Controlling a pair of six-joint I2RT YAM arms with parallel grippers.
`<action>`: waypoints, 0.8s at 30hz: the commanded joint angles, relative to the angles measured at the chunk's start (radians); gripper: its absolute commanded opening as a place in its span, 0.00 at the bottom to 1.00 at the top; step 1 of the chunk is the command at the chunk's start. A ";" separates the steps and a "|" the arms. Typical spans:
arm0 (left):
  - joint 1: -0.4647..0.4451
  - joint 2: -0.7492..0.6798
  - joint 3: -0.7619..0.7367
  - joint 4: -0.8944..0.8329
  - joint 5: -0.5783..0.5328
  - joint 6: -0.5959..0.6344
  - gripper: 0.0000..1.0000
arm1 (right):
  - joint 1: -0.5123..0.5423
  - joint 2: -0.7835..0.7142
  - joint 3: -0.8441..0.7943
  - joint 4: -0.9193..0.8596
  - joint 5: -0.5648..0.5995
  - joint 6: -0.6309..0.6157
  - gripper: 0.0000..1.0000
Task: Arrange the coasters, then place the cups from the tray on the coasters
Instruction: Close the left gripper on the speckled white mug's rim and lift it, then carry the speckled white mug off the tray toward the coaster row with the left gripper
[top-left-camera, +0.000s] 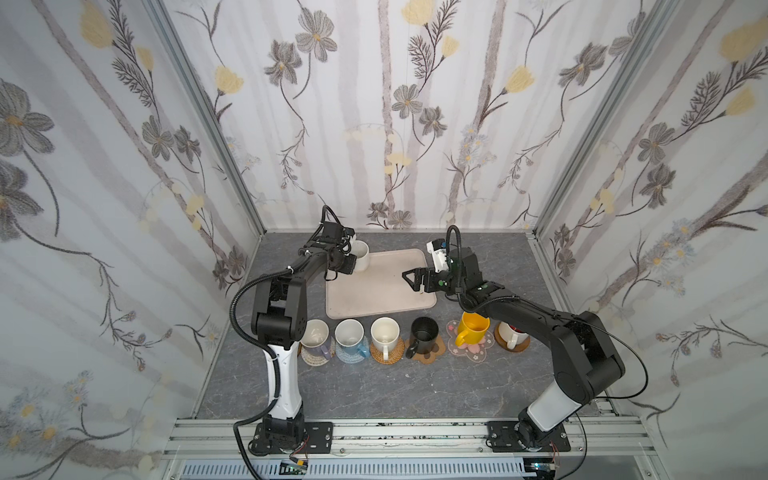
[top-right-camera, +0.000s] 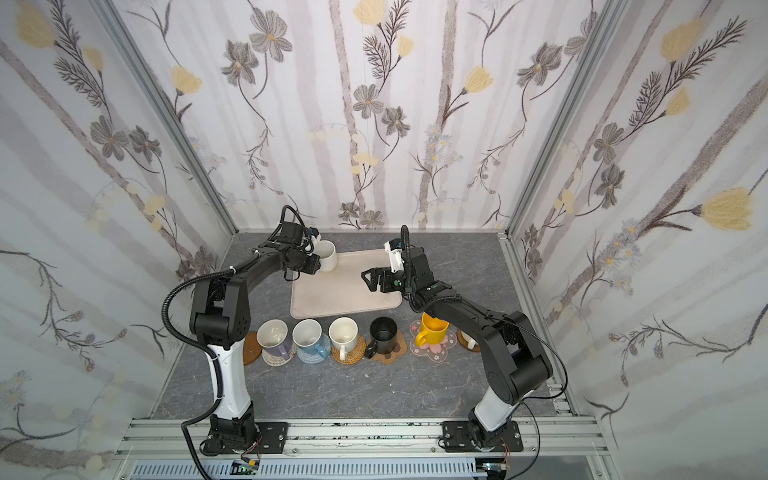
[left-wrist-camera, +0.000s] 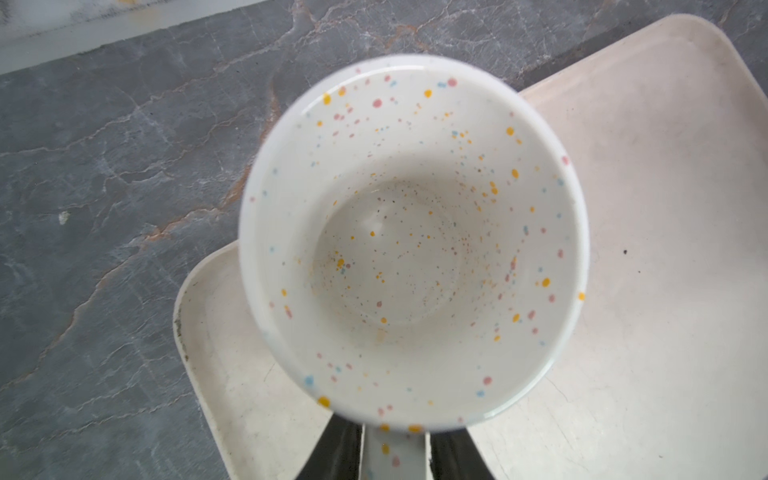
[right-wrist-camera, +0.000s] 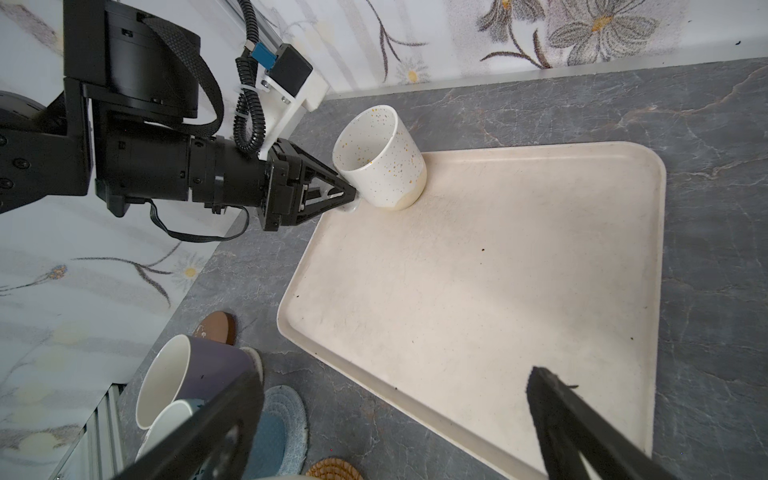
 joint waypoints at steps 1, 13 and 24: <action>-0.013 0.011 0.009 0.012 -0.024 0.011 0.25 | 0.000 0.005 0.007 0.045 -0.005 0.002 1.00; -0.037 -0.022 -0.003 0.013 -0.077 -0.023 0.00 | -0.001 -0.003 0.006 0.044 -0.010 0.004 1.00; -0.041 -0.181 -0.053 0.021 -0.119 -0.200 0.00 | 0.003 -0.057 0.014 0.028 -0.003 0.002 1.00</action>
